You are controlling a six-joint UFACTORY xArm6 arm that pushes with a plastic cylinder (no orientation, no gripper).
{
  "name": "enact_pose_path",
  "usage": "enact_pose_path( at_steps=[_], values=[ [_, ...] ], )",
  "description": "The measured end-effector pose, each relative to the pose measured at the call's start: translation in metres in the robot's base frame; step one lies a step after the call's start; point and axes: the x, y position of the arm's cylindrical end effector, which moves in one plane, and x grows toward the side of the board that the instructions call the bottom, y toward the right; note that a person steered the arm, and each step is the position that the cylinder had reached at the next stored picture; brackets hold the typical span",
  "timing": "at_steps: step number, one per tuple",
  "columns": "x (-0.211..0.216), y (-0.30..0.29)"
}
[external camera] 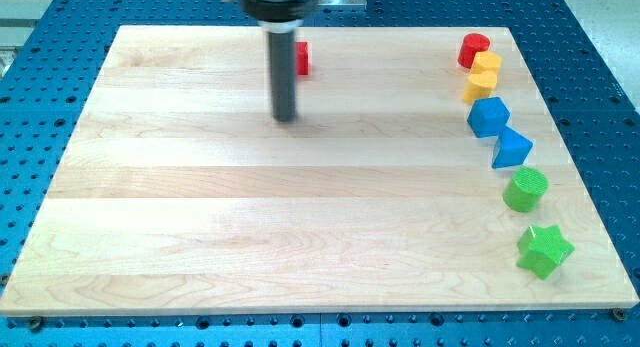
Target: Slide the red star diagonal to the yellow heart
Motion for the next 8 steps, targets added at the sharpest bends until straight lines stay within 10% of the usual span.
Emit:
enact_pose_path(
  at_steps=[4, 8],
  values=[
    [-0.083, -0.014],
    [-0.152, 0.116]
  ],
)
